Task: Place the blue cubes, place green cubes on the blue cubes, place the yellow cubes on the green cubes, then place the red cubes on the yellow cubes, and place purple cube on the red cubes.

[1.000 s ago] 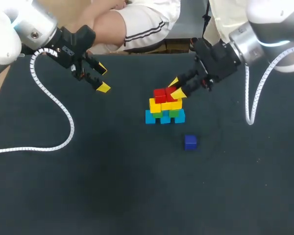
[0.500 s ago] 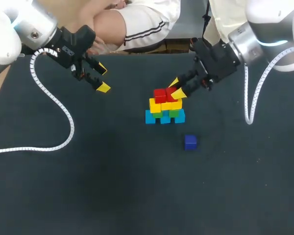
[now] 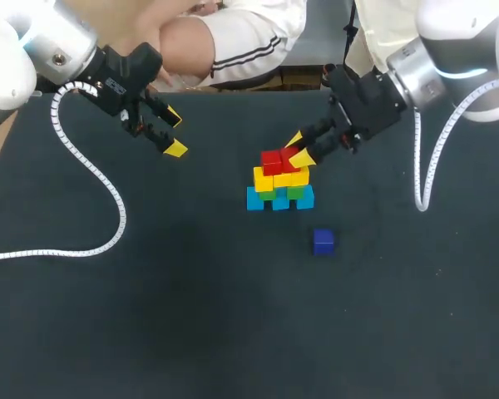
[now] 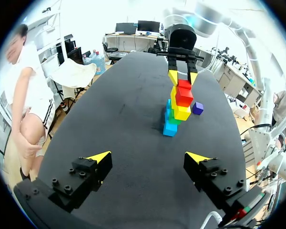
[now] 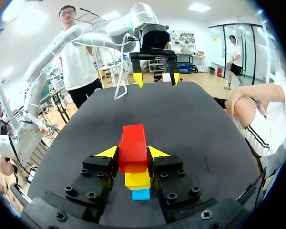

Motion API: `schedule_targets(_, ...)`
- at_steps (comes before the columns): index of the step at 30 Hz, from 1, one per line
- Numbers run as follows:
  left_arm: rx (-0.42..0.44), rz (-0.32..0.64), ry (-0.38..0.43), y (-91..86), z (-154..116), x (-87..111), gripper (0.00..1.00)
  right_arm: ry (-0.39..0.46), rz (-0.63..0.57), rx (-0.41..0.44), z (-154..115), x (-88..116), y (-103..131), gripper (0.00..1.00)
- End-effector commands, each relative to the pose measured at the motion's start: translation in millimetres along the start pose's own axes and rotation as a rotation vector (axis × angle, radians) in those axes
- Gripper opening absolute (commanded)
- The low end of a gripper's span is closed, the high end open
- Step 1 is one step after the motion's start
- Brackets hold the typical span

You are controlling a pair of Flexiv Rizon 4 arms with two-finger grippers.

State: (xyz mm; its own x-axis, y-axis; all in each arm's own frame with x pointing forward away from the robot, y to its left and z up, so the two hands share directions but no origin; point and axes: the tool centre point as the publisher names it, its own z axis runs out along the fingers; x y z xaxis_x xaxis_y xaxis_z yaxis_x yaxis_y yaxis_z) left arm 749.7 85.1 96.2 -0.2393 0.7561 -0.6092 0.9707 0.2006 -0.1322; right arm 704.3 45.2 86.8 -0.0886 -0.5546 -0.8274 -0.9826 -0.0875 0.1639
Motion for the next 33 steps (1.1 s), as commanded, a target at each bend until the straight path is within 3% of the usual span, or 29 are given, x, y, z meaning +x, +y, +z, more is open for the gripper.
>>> schedule_targets(1,-0.001,0.003,-0.002,-0.4,-0.5,1.0,1.00,0.001,0.003,0.004,-0.1,-0.1,1.5,0.00)
schedule_targets(33,-0.001,0.003,-0.002,-0.4,-0.5,1.0,1.00,0.014,0.029,0.001,1.0,0.8,-1.0,0.00)
